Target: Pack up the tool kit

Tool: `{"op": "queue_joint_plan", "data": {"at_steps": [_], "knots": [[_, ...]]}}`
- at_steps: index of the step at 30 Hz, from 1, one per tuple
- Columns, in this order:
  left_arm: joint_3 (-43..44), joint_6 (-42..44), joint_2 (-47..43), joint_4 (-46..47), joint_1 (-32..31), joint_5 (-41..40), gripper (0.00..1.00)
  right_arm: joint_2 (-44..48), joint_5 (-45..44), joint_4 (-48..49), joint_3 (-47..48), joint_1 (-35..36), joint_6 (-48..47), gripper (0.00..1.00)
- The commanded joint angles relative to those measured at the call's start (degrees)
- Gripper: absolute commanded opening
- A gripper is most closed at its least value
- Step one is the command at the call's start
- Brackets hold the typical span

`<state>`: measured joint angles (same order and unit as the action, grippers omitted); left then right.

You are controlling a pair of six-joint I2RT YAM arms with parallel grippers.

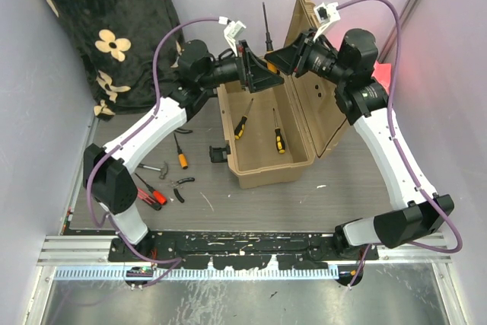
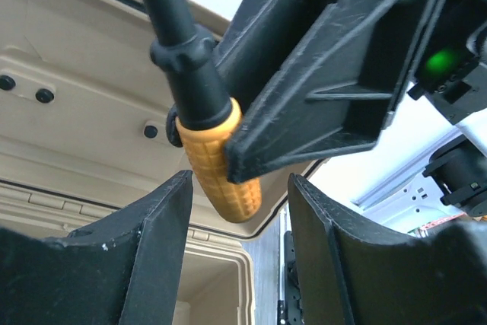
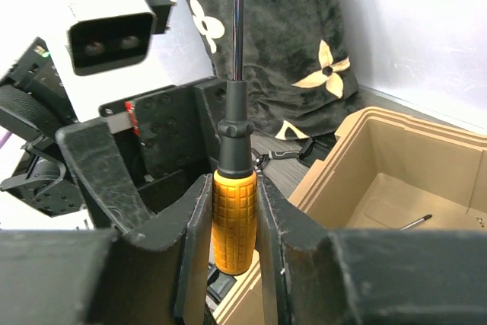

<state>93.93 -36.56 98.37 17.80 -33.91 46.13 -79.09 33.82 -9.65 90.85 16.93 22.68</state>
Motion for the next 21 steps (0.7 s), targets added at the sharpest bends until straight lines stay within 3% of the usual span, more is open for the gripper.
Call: {"op": "queue_joint_plan", "data": {"at_steps": [1, 21], "knots": [[0.78, 1.05, -0.22, 0.35, 0.76, -2.11, 0.54, 2.41, 1.24, 2.52, 0.99, 0.35, -0.35, 0.01], [2.84, -9.86, 1.39, 8.29, 1.57, -4.2, 0.42, 2.08, 1.07, 3.12, 0.12, 0.39, -0.25, 0.01]]}}
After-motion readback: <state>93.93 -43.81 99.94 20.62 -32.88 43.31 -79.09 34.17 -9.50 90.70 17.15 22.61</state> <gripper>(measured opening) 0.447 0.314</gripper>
